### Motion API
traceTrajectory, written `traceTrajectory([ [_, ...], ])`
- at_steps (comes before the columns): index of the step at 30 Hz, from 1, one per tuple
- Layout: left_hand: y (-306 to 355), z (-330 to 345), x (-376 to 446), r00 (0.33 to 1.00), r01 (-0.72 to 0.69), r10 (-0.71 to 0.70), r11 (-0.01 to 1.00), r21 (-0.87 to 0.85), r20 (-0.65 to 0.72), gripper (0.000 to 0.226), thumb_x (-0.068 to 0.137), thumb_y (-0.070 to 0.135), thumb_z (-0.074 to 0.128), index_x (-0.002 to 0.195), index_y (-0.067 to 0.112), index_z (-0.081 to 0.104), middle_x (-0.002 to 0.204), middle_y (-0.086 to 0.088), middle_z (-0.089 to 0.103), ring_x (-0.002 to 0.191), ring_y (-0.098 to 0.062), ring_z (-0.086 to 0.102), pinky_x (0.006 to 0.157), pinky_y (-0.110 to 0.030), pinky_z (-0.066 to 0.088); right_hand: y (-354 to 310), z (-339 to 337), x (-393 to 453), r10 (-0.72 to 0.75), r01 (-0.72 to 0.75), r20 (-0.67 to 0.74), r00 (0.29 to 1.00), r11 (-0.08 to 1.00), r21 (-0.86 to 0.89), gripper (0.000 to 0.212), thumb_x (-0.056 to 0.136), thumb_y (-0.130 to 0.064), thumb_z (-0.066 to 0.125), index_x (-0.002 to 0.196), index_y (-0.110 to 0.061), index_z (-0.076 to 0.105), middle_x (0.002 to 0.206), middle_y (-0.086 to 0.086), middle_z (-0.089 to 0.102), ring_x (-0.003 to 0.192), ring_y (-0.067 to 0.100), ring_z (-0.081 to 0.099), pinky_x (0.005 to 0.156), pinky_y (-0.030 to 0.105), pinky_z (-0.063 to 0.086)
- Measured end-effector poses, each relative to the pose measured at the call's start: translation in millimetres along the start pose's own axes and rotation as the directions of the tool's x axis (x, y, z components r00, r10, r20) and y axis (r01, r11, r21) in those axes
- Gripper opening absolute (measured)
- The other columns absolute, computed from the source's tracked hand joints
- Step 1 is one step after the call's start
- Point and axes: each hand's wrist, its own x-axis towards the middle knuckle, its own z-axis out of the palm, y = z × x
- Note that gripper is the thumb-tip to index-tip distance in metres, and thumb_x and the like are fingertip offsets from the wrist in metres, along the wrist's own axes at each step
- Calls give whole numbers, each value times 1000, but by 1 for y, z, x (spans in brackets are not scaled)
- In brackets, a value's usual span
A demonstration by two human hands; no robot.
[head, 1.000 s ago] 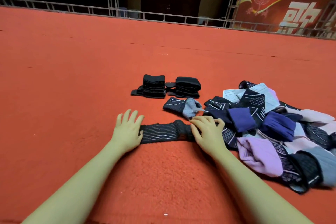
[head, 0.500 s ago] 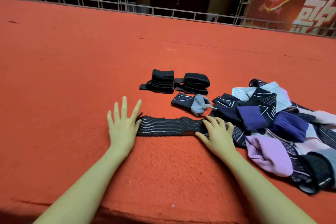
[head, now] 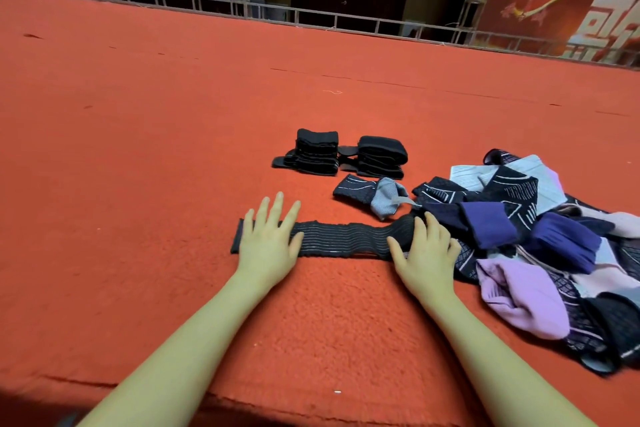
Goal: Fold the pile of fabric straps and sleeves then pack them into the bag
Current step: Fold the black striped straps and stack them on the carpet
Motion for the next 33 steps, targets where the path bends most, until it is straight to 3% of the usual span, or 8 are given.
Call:
traceTrajectory([
  [3,30,1,4,993,-34,42,996,-78,114,63,91,50,22,144,22,41,153,-12,32,139,-33,33,110,-50,24,9,0,-1,14,-13,-12,1000,1000,9,52,77,-46,55,102,-1,64,128,23,54,114,40,51,92,45,26],
  [6,55,8,7,961,-87,110,991,-99,255,57,100,50,25,152,31,15,161,-2,4,147,-24,6,115,-43,4,12,1,-1,-46,47,-26,999,997,60,36,79,-40,60,93,-8,66,122,16,58,110,35,51,86,39,21],
  [11,76,12,7,843,-31,116,985,-168,525,56,99,55,20,151,39,6,161,2,-4,147,-28,-8,113,-55,-6,-3,-9,5,24,-8,-52,998,958,285,10,86,-21,60,94,-16,62,91,-3,62,94,24,54,74,30,13],
  [13,77,11,7,842,-4,102,983,-182,530,55,99,55,17,151,40,4,161,3,-5,146,-29,-10,113,-57,-8,-6,-19,9,75,-23,-113,991,913,408,9,89,-19,58,97,-16,62,74,-10,53,85,5,49,72,28,13],
  [18,80,7,5,905,14,99,965,-260,414,57,100,52,18,151,39,-4,161,5,-4,147,-22,-5,116,-52,-2,-5,-28,9,89,41,-229,969,861,507,18,87,-12,57,105,-12,62,72,-6,57,95,-32,24,72,29,16],
  [24,115,-3,14,932,-127,266,875,-467,245,54,103,41,27,151,36,4,160,13,-1,146,-12,1,115,-42,2,0,-23,1,22,72,-187,982,874,480,29,87,-29,40,115,-39,45,89,-7,64,74,0,45,86,15,16],
  [29,114,15,10,846,-123,257,947,-298,468,50,104,41,17,152,32,10,160,6,8,147,-21,1,116,-46,-1,0,-24,-5,-33,72,-80,996,831,552,44,85,-49,40,120,-30,58,112,-20,60,100,-9,46,90,16,14],
  [33,106,23,2,900,-194,245,966,-174,360,46,102,42,22,142,21,31,140,-6,46,132,-26,37,116,-41,9,-1,-20,-7,-25,66,-83,996,846,530,40,83,-51,43,112,-30,62,107,-22,59,98,-3,46,81,27,16],
])
